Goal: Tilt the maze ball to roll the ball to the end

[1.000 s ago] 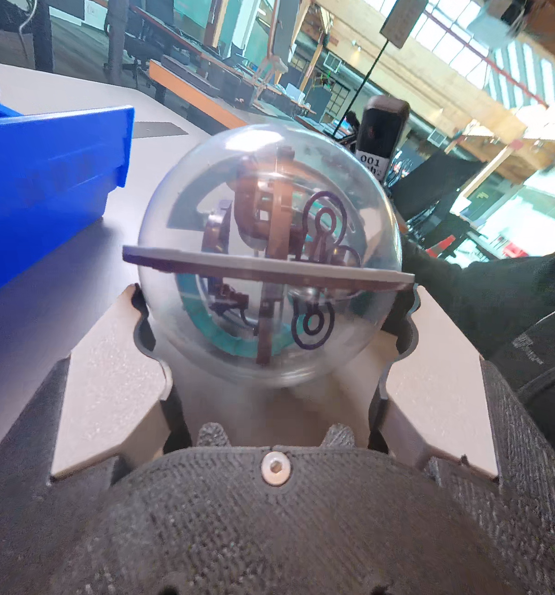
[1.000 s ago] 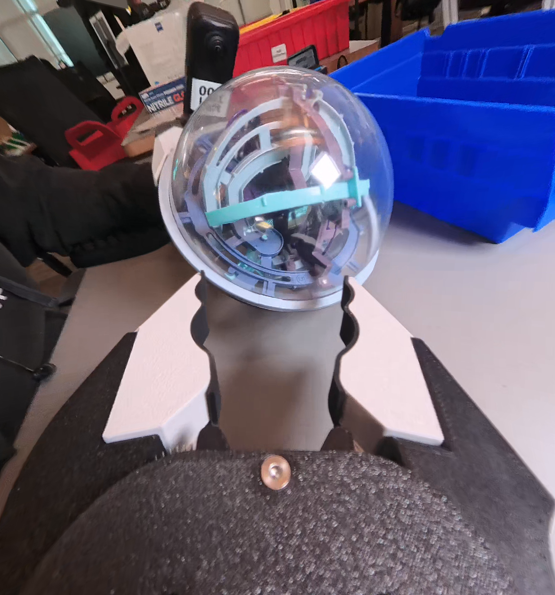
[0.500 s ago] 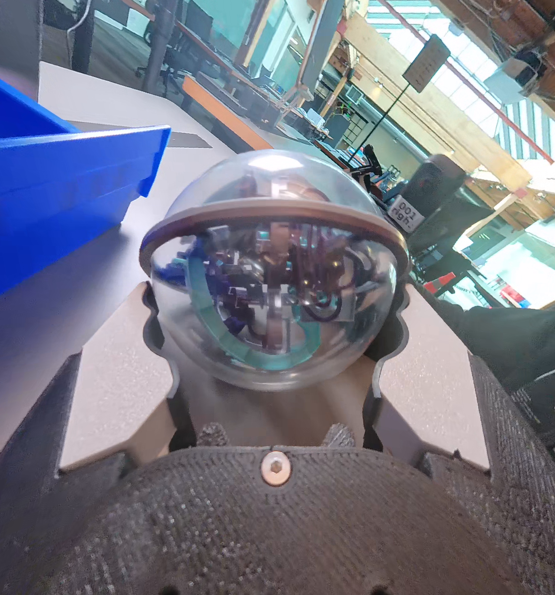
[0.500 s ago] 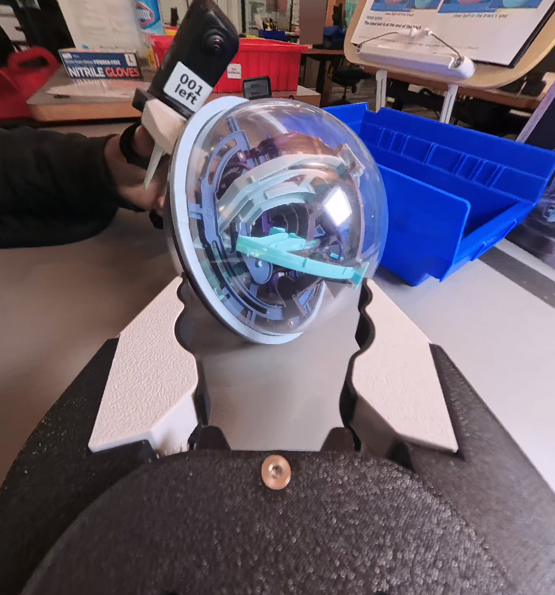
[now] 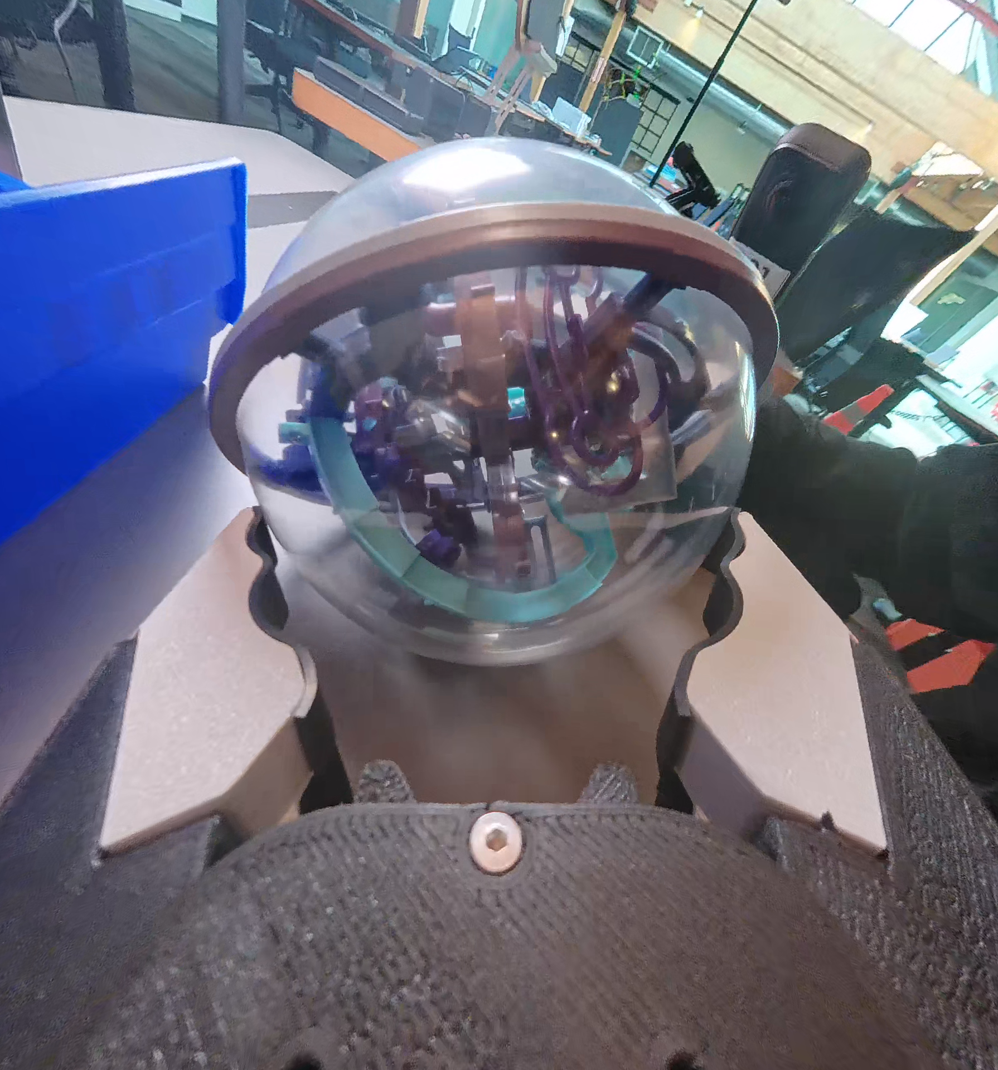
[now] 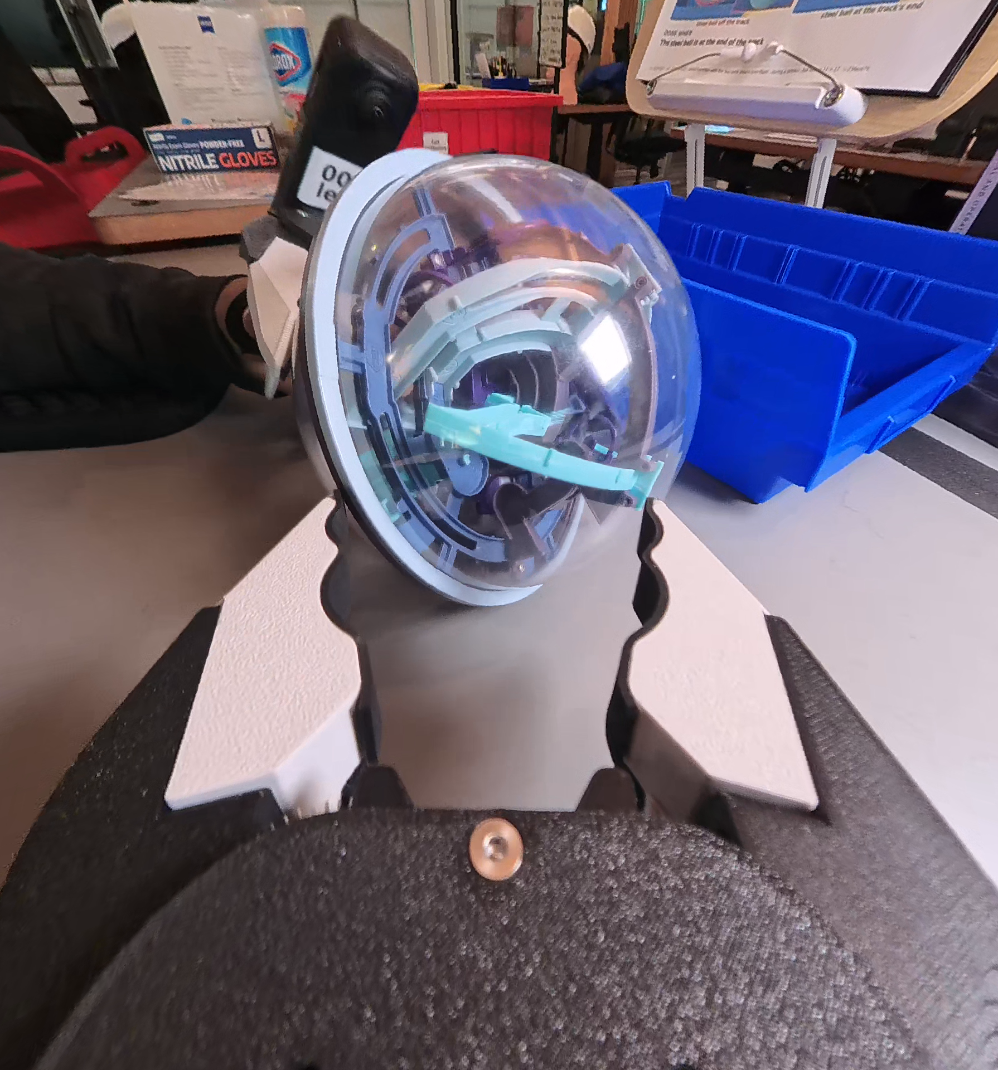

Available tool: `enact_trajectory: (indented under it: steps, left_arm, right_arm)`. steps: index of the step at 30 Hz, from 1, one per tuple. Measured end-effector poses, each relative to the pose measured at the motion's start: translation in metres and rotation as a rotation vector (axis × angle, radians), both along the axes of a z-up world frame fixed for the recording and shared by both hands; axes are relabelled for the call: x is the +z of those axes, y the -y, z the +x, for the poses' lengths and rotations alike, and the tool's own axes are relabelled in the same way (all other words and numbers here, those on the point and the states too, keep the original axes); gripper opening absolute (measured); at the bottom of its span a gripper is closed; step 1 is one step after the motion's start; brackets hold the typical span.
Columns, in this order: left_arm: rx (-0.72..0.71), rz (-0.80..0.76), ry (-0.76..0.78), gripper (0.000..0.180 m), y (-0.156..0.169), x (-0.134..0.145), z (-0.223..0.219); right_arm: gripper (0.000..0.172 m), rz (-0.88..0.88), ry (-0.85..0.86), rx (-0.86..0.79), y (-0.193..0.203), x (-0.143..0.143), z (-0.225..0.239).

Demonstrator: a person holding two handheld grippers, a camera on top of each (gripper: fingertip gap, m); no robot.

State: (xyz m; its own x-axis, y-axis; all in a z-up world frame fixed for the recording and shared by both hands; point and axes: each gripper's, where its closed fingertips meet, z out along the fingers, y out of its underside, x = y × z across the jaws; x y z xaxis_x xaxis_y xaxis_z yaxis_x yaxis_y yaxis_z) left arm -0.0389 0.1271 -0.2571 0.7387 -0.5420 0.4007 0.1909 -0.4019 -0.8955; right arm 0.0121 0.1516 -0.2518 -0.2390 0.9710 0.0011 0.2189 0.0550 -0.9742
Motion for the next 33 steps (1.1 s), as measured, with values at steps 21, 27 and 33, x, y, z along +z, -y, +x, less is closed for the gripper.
enact_trajectory:
  steps: [21,27,33]
  left_arm:
    - [0.067,0.248,-0.353,0.145,0.006,0.015,0.004]
    - [0.063,0.144,-0.199,0.145,0.005,0.012,0.0]
    - [0.062,0.113,-0.12,0.143,0.004,0.015,-0.002]
  right_arm:
    - [0.103,0.179,0.13,0.027,0.009,-0.028,-0.001]
    - [0.102,0.039,0.093,0.033,0.008,-0.017,0.0]
    - [0.101,-0.041,0.094,0.036,0.008,-0.014,0.0]
